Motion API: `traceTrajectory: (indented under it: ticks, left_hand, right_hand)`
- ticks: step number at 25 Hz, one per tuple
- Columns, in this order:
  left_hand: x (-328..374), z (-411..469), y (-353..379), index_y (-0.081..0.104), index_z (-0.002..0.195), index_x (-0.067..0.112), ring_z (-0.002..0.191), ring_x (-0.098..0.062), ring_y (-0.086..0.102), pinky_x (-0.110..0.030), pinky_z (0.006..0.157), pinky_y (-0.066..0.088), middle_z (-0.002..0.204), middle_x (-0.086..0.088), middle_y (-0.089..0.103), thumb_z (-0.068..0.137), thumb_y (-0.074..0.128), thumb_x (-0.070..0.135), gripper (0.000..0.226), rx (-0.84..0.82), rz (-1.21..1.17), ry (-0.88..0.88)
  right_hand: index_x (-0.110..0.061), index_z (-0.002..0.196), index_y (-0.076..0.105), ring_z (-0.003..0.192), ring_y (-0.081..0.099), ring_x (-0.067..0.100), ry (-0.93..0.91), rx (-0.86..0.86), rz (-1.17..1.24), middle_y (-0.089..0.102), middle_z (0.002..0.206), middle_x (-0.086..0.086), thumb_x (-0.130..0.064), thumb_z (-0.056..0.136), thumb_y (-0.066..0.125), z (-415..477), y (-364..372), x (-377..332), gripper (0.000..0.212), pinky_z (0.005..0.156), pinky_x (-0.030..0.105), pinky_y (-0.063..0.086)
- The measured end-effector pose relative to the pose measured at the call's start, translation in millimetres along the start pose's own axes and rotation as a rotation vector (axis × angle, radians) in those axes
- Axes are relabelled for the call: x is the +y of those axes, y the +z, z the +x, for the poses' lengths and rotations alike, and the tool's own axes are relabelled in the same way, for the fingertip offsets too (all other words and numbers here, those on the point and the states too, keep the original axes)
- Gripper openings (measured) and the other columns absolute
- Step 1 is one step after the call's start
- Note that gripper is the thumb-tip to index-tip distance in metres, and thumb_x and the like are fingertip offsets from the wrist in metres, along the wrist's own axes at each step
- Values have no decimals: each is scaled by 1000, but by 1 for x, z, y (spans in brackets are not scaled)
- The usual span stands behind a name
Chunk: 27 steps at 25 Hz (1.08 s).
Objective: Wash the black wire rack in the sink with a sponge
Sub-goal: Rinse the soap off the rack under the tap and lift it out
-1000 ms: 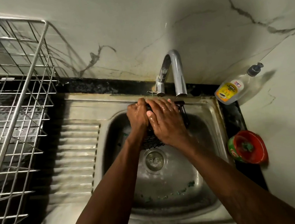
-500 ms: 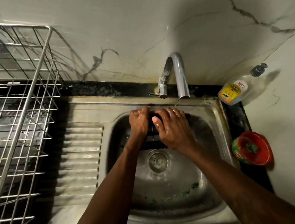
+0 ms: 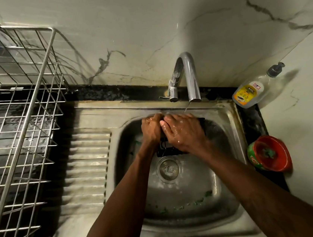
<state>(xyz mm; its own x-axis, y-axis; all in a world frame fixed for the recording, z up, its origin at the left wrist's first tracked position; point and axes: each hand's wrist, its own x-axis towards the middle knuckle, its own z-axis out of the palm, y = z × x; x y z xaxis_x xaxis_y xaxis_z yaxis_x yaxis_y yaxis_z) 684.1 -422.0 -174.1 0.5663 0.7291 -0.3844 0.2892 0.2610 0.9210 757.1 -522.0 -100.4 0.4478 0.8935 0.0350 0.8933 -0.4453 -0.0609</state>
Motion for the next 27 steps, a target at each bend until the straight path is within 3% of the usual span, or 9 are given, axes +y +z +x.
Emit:
traceTrajectory:
  ticks: [4, 5, 8, 10, 13, 16, 20, 23, 27]
  left_hand:
    - [18, -8, 6, 67, 97, 12, 86, -22, 72, -27, 70, 58, 93, -9, 73, 103, 53, 29, 23, 31, -181, -16]
    - [25, -10, 5, 66, 91, 16, 80, -20, 72, -28, 67, 58, 86, -7, 72, 105, 48, 31, 27, 47, -72, 55]
    - [38, -21, 8, 68, 74, 16, 54, -17, 63, -32, 58, 56, 64, -1, 67, 108, 29, 44, 59, 139, 753, 473]
    - [39, -29, 17, 65, 64, 15, 44, -15, 52, -28, 51, 49, 55, 0, 62, 108, 25, 47, 67, 244, 936, 549]
    - [36, -28, 19, 66, 58, 13, 41, -13, 51, -28, 52, 45, 50, 0, 62, 105, 33, 47, 67, 185, 782, 491]
    - [39, -14, 0, 65, 59, 13, 37, -5, 48, -24, 47, 41, 46, 6, 55, 105, 44, 42, 59, 79, 494, 411]
    - [44, -9, -19, 57, 56, 15, 38, -13, 45, -24, 41, 38, 45, 2, 51, 102, 55, 40, 53, 110, 258, 227]
    - [37, -6, -35, 46, 47, 21, 33, -4, 36, -18, 42, 31, 39, 11, 42, 104, 51, 37, 60, 185, 340, 278]
    - [49, -22, -11, 55, 58, 24, 45, -10, 52, -23, 52, 37, 52, 7, 55, 108, 34, 43, 57, 174, 621, 495]
  right_hand:
    - [-18, 73, 68, 63, 63, 22, 263, 21, 10, 65, 66, 3, -59, 104, 23, 5, -10, 28, 68, 61, 30, 39]
    - [-15, 72, 68, 65, 65, 27, 306, 80, 4, 68, 69, 7, -53, 106, 26, 8, -9, 23, 66, 61, 31, 39]
    - [-12, 76, 68, 76, 68, 34, 377, 119, 81, 71, 81, 13, -41, 107, 32, 17, -14, 14, 55, 65, 37, 48]
    - [-13, 86, 72, 84, 69, 35, 390, 51, 107, 72, 89, 14, -42, 107, 32, 21, -18, 15, 54, 71, 38, 50]
    - [-16, 87, 73, 75, 69, 33, 312, 136, 104, 72, 81, 11, -45, 107, 34, 14, -9, 21, 53, 64, 35, 47]
    - [-19, 76, 70, 58, 63, 20, 230, 350, 377, 66, 63, 0, -40, 106, 45, -1, 6, 37, 45, 53, 25, 40]
    - [-16, 74, 68, 53, 60, 1, 589, 264, 972, 66, 66, -5, -40, 107, 41, 12, 2, 25, 48, 49, 14, 42]
    - [-16, 66, 58, 55, 60, 17, 553, 94, 661, 62, 64, 4, -67, 100, 22, 36, 5, 6, 71, 45, 21, 38]
    - [-6, 93, 73, 83, 67, 30, 694, 12, 555, 70, 91, 16, -84, 87, 12, 60, 15, -2, 99, 60, 24, 37]
